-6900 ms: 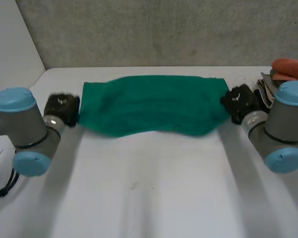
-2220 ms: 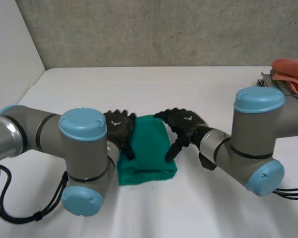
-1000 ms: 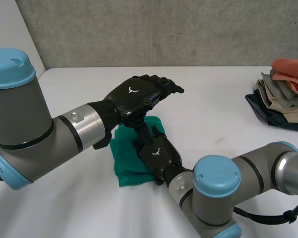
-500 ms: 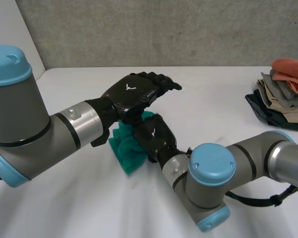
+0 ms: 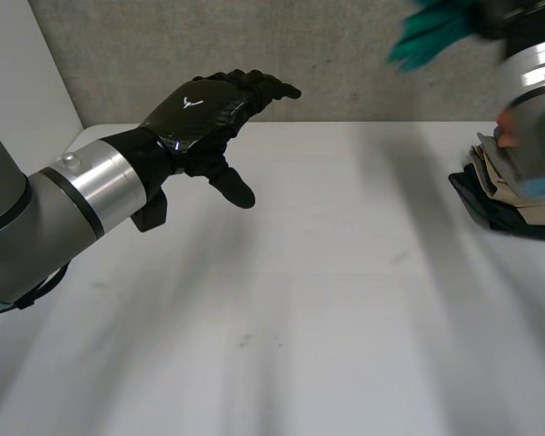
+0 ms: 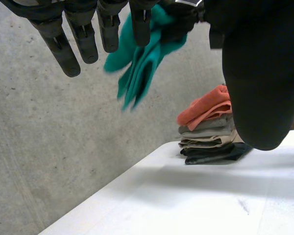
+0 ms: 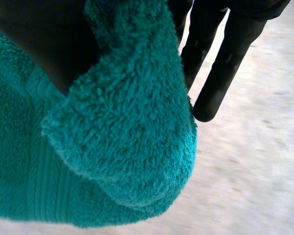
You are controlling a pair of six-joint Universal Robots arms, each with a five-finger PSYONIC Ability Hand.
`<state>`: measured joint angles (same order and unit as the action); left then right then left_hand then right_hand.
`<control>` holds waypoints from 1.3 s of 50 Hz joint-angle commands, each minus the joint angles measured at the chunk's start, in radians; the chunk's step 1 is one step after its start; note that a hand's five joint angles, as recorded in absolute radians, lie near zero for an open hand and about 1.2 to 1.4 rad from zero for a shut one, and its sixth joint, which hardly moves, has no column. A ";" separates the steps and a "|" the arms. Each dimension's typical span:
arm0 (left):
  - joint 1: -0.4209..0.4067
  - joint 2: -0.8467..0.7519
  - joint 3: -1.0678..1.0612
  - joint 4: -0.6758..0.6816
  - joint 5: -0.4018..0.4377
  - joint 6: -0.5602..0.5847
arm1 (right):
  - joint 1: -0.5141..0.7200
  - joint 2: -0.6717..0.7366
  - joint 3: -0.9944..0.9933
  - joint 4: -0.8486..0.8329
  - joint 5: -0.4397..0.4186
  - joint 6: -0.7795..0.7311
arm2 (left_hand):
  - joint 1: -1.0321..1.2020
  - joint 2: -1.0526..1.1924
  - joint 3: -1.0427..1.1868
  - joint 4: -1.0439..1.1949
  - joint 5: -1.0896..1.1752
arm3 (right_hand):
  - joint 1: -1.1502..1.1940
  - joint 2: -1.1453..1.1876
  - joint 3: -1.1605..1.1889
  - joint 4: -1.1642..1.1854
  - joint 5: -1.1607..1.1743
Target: Fold the laundry.
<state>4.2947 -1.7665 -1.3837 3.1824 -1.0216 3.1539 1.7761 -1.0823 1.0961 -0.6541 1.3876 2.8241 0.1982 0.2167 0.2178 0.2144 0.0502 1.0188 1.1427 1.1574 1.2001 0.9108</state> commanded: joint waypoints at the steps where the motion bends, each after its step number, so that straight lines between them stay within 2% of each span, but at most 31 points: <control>1: -0.009 -0.002 -0.009 -0.001 0.001 0.005 | -0.328 0.053 -0.091 -0.012 -0.153 0.204 | 0.039 0.020 0.019 0.023 0.012 | 0.377 0.254 0.239 0.196 0.311; 6: -0.012 -0.001 -0.021 0.001 0.005 0.009 | -0.460 0.206 -0.150 -0.036 -0.303 0.279 | 0.039 0.020 0.019 0.023 0.012 | 0.377 0.254 0.239 0.196 0.311; 7: -0.013 -0.001 -0.023 0.001 0.005 0.009 | -0.498 0.252 -0.157 -0.045 -0.356 0.297 | 0.039 0.020 0.019 0.023 0.012 | 0.377 0.254 0.239 0.196 0.311; 15: -0.041 -0.001 -0.032 0.005 0.006 0.012 | -0.610 0.487 -0.128 -0.150 -0.605 0.350 | 0.036 0.017 0.016 0.020 0.009 | 0.377 0.254 0.239 0.196 0.311; 20: -0.044 -0.001 -0.032 0.007 0.005 0.011 | -0.647 0.498 -0.061 -0.174 -0.636 0.348 | 0.036 0.017 0.016 0.020 0.009 | 0.377 0.254 0.239 0.196 0.311; 30: -0.049 -0.002 -0.038 0.007 0.005 0.005 | -0.653 0.420 -0.029 -0.173 -0.633 0.363 | 0.039 0.020 0.019 0.023 0.012 | 0.361 0.237 0.222 0.180 0.294; 33: -0.052 -0.004 -0.041 0.007 0.005 0.008 | -0.652 0.392 -0.015 -0.171 -0.621 0.380 | 0.036 0.017 0.016 0.020 0.009 | -0.277 -0.401 -0.415 -0.458 -0.343; 34: -0.053 -0.004 -0.041 0.007 0.005 0.008 | -0.652 0.371 -0.001 -0.165 -0.618 0.390 | 0.036 0.017 0.016 0.020 0.009 | -0.660 -0.784 -0.798 -0.841 -0.726; 36: -0.055 -0.004 -0.041 0.007 0.005 0.008 | -0.653 0.342 0.017 -0.150 -0.616 0.400 | 0.036 0.017 0.016 0.020 0.009 | -0.844 -0.968 -0.983 -1.026 -0.911; 41: -0.056 -0.001 -0.041 0.007 0.006 0.000 | -0.658 0.248 0.070 -0.047 -0.613 0.422 | 0.036 0.017 0.016 0.020 0.009 | -0.844 -0.968 -0.983 -1.026 -0.911; 44: -0.059 0.001 -0.041 0.007 0.006 0.000 | -0.665 0.193 0.088 0.069 -0.607 0.419 | 0.036 0.017 0.016 0.020 0.009 | -0.844 -0.968 -0.983 -1.026 -0.911; 49: -0.066 0.010 -0.041 0.007 0.006 -0.002 | -0.718 0.102 0.137 0.197 -0.576 0.351 | 0.036 0.017 0.016 0.020 0.009 | -0.844 -0.968 -0.983 -1.026 -0.911; 53: -0.067 0.021 -0.040 0.005 0.005 -0.002 | -0.770 0.004 0.151 0.271 -0.461 0.243 | 0.036 0.017 0.016 0.020 0.009 | -0.844 -0.968 -0.983 -1.026 -0.911; 54: -0.067 0.024 -0.038 0.005 0.003 -0.002 | -0.791 -0.034 0.143 0.293 -0.394 0.201 | 0.036 0.017 0.016 0.020 0.009 | -0.844 -0.968 -0.983 -1.026 -0.911; 57: -0.067 0.038 -0.035 0.005 -0.002 -0.003 | -0.807 -0.086 0.123 0.312 -0.311 0.135 | 0.036 0.017 0.016 0.020 0.009 | -0.844 -0.968 -0.983 -1.026 -0.911; 58: -0.067 0.044 -0.032 0.005 -0.003 -0.003 | -0.805 -0.117 0.107 0.314 -0.253 0.092 | 0.036 0.017 0.016 0.020 0.009 | -0.844 -0.968 -0.983 -1.026 -0.911; 62: -0.061 0.076 -0.021 0.005 -0.021 -0.029 | -0.773 -0.182 0.105 0.317 -0.188 0.048 | 0.039 0.020 0.019 0.023 0.012 | -0.844 -0.968 -0.983 -1.026 -0.911; 64: -0.055 0.107 -0.008 0.005 -0.067 -0.057 | -0.716 -0.226 0.113 0.318 -0.177 0.057 | 0.042 0.023 0.022 0.025 0.015 | -0.844 -0.968 -0.983 -1.026 -0.911; 65: -0.055 0.116 -0.003 0.005 -0.090 -0.066 | -0.642 -0.284 0.126 0.320 -0.173 0.075 | 0.039 0.020 0.019 0.023 0.012 | -0.844 -0.968 -0.983 -1.026 -0.911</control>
<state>4.2307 -1.7049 -1.4090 3.1876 -1.0387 3.1348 0.9889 -1.2313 1.2093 -0.3329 1.1527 2.9033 0.1982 0.2167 0.2177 0.2144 0.0502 0.2280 0.2188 0.2171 0.2184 0.0487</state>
